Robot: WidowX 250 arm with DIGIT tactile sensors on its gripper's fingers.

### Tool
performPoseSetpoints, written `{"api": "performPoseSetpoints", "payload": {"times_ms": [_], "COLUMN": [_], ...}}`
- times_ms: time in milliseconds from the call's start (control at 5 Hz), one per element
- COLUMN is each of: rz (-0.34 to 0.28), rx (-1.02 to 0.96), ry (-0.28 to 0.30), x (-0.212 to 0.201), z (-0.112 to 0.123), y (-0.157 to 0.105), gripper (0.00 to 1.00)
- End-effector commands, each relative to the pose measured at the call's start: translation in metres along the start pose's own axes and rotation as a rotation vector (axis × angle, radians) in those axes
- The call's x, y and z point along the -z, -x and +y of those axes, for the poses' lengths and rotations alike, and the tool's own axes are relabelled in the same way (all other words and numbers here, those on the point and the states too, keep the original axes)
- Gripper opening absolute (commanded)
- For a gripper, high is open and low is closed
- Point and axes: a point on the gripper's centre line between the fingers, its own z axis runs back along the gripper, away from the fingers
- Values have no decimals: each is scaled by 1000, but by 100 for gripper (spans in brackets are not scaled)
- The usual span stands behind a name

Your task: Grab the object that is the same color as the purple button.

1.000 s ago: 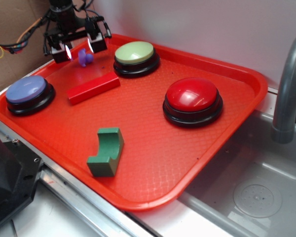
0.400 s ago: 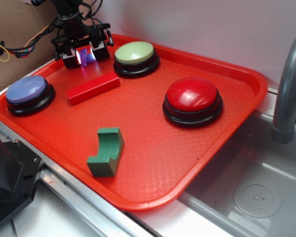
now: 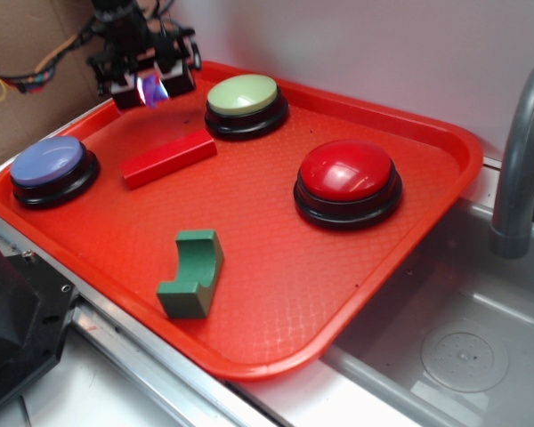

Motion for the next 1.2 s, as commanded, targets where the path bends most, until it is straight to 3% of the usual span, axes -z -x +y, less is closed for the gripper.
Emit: {"api": "performPoseSetpoints", "payload": {"times_ms": [0, 200, 400, 600, 800, 1000], "rz": [-23, 23, 104, 189, 229, 307], "rx": [189, 289, 373, 462, 527, 526], "ry": [163, 173, 220, 180, 144, 90], "x": [-83, -94, -98, -97, -95, -103], "z": [-9, -14, -9, -4, 0, 2], "y": [37, 66, 103, 124, 132, 115], "gripper": [0, 0, 0, 0, 0, 100]}}
